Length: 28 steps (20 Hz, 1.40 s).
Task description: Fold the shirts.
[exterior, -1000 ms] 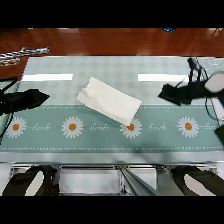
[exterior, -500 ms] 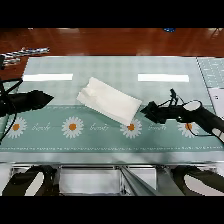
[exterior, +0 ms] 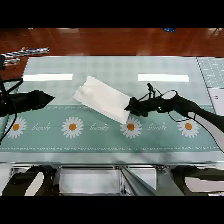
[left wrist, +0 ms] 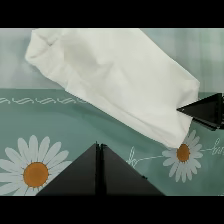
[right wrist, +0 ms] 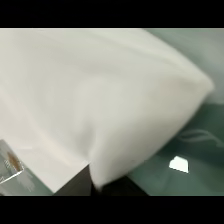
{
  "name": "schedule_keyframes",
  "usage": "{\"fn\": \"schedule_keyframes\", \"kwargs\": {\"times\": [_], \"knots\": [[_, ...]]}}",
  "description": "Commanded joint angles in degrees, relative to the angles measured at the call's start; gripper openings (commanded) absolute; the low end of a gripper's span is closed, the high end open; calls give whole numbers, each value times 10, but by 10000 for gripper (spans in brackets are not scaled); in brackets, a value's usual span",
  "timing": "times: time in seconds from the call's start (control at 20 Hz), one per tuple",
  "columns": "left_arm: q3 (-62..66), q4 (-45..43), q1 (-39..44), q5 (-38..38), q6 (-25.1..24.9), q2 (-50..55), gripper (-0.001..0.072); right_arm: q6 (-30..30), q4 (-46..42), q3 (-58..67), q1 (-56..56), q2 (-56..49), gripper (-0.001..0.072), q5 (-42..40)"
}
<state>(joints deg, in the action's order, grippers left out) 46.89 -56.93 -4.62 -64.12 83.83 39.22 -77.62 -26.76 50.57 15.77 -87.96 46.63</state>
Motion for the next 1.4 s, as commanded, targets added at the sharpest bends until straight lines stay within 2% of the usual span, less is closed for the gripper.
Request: {"fn": "schedule_keyframes", "kwargs": {"times": [0.0,0.15,0.35,0.5,0.6,0.8,1.1,1.35], "knots": [[0,0,0,0,0,0,18,20,-13,92,32,-17,23,18],[-1,0,0,1,0,0,18,-27,-73,202,33,-17,22,37],[-20,0,0,2,0,1,18,-143,-261,392,29,-17,22,111],[-30,1,0,-1,33,1,18,-153,-304,520,1,-17,23,189],[-30,6,0,1,33,1,18,-167,-332,594,-34,-16,23,243],[-30,10,0,0,32,0,18,-185,-337,655,-136,5,23,306],[-30,30,0,0,32,0,18,-189,-274,655,-363,45,23,410],[-30,30,30,13,23,0,18,-181,-274,655,-529,65,21,504]]}}
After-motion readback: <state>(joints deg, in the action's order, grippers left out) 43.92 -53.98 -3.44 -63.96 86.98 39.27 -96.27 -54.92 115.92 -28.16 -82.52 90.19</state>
